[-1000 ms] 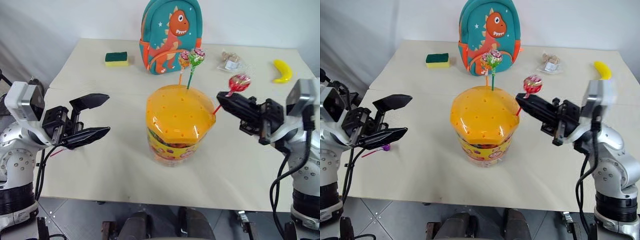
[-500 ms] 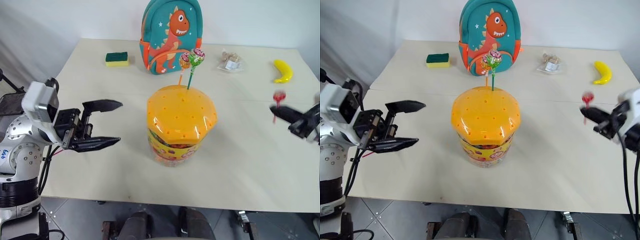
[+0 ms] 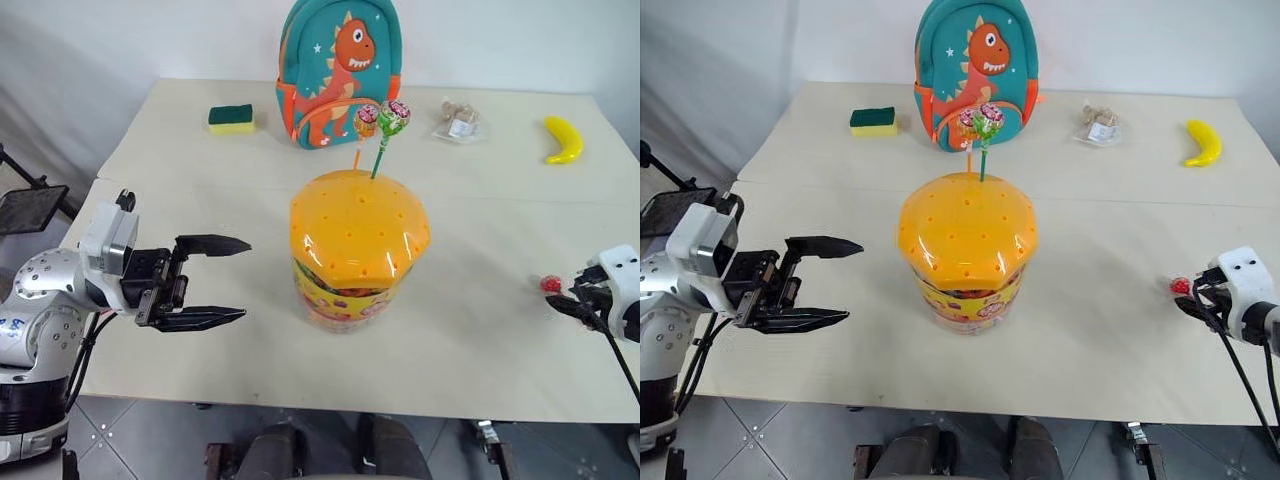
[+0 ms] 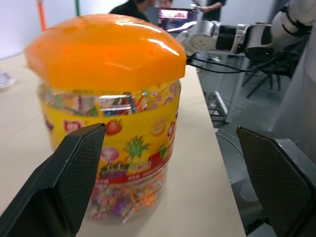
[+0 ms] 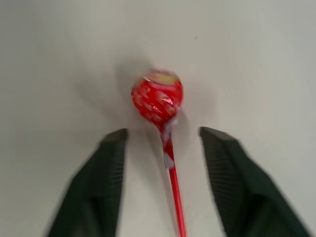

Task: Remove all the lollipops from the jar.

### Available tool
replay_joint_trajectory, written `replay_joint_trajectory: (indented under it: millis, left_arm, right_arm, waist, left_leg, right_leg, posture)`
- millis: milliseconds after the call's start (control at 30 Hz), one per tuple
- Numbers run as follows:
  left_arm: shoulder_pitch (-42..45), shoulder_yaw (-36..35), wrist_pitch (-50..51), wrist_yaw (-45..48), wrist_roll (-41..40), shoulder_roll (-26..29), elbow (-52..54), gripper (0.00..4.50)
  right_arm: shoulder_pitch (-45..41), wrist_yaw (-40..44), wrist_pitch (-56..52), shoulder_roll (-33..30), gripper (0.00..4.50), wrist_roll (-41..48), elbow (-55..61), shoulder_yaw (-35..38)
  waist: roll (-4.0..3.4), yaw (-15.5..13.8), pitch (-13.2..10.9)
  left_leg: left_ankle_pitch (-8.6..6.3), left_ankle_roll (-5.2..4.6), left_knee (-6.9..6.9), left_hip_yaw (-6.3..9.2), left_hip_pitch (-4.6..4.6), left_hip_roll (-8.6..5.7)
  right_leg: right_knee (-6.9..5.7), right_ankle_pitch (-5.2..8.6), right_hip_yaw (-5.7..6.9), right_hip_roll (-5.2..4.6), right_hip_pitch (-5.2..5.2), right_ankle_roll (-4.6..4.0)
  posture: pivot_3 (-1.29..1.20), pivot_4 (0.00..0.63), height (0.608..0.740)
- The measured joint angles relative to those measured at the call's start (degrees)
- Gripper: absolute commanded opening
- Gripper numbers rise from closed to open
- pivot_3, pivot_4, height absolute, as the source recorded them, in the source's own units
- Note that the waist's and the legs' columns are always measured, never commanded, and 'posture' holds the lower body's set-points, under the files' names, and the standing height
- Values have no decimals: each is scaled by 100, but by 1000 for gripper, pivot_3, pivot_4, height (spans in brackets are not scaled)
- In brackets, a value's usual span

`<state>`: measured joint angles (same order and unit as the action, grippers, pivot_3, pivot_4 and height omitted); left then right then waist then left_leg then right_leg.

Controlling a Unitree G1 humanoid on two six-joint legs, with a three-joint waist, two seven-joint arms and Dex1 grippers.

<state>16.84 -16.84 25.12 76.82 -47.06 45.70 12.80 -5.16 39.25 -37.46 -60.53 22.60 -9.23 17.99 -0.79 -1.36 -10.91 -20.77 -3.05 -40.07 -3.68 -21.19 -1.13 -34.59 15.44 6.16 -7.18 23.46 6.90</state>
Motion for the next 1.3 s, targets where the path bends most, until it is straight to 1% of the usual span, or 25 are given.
replay_joint_trajectory:
  millis: [100,167,233,333,400,500,567,733,800,867,1000,1200,1300]
  left_arm:
    - [-31,-166,-4,-71,-44,0,0,4500]
    - [-61,-289,-3,-124,-87,-2,-7,4500]
    - [-97,-489,16,-239,-211,-45,-34,4500]
    - [-70,-708,138,-452,-511,-180,-61,4500]
    - [-82,-823,215,-584,-679,-248,-133,4500]
    - [-51,-880,319,-796,-839,-352,-172,4500]
    - [-44,-893,379,-866,-913,-367,-163,4500]
    - [-91,-896,393,-928,-920,-370,-152,4500]
    - [-106,-900,393,-959,-920,-373,-150,4500]
    - [-107,-894,393,-991,-920,-410,-137,4500]
    - [-111,-887,393,-1053,-920,-424,-73,4500]
    - [-137,-886,393,-1109,-920,-431,1,4500]
    - [-137,-886,393,-1130,-920,-431,5,4500]
  right_arm:
    - [61,520,499,-27,4426,28,-110,360]
    - [97,1067,1164,-35,4471,100,-183,649]
    - [-160,1824,1743,118,4471,606,-78,1107]
    - [-819,2214,1665,217,4471,1373,511,1341]
    - [-1334,2199,1338,350,4471,1783,914,1190]
    - [-2241,1871,549,825,4471,2542,1762,445]
    - [-2546,1594,126,986,4471,2863,2088,167]
    - [-3390,821,-634,1447,4471,3187,2525,-502]
    - [-3543,660,-797,1509,4075,3205,2539,-643]
    - [-3727,529,-953,1594,3567,3201,2542,-820]
    - [-4008,319,-1202,1730,2177,3136,2539,-1101]
    - [-4136,282,-1323,1849,61,3132,2523,-1155]
    - [-4142,358,-1327,1884,23,3126,2509,-1160]
  waist:
    - [0,-7,0]
    - [0,7,0]
    - [-2,25,-1]
    - [-4,91,-1]
    - [0,111,0]
    - [0,152,0]
    - [0,127,-1]
    - [1,73,-1]
    - [2,52,-1]
    - [2,53,-1]
    - [2,71,-2]
    - [2,72,-2]
    - [2,75,-1]
  left_leg:
    - [0,0,0,1,0,-1]
    - [0,0,1,-1,3,0]
    - [0,0,0,-5,5,7]
    - [-1,6,0,-2,11,20]
    - [-3,12,-2,6,10,26]
    - [-4,19,-1,14,6,27]
    - [-6,21,0,27,-4,25]
    - [-4,16,-1,38,-12,0]
    - [-3,15,-2,37,-11,-2]
    - [-2,13,-1,34,-11,-4]
    - [-2,13,0,32,-11,0]
    - [-2,13,0,30,-10,-1]
    - [-2,12,0,30,-10,-1]
  right_leg:
    - [6,-2,0,2,-3,4]
    - [7,-3,1,8,-3,5]
    - [8,-4,3,18,-3,6]
    - [6,-4,-5,20,-6,5]
    - [6,-2,-8,3,-8,2]
    - [3,1,-12,-6,-3,-8]
    - [4,3,-8,-11,1,-12]
    - [6,2,0,-25,0,-10]
    - [5,2,1,-24,-1,-9]
    - [4,1,1,-22,0,-8]
    - [2,1,3,-16,2,-8]
    - [-1,1,9,-1,2,-8]
    - [-1,1,9,0,2,-8]
  posture:
    - [0,150,740]
    - [0,150,740]
    - [0,150,740]
    - [0,150,740]
    - [0,150,740]
    - [0,150,740]
    - [0,150,740]
    - [0,150,740]
    - [0,150,740]
    - [0,150,740]
    - [0,150,740]
    - [0,150,740]
    - [0,150,740]
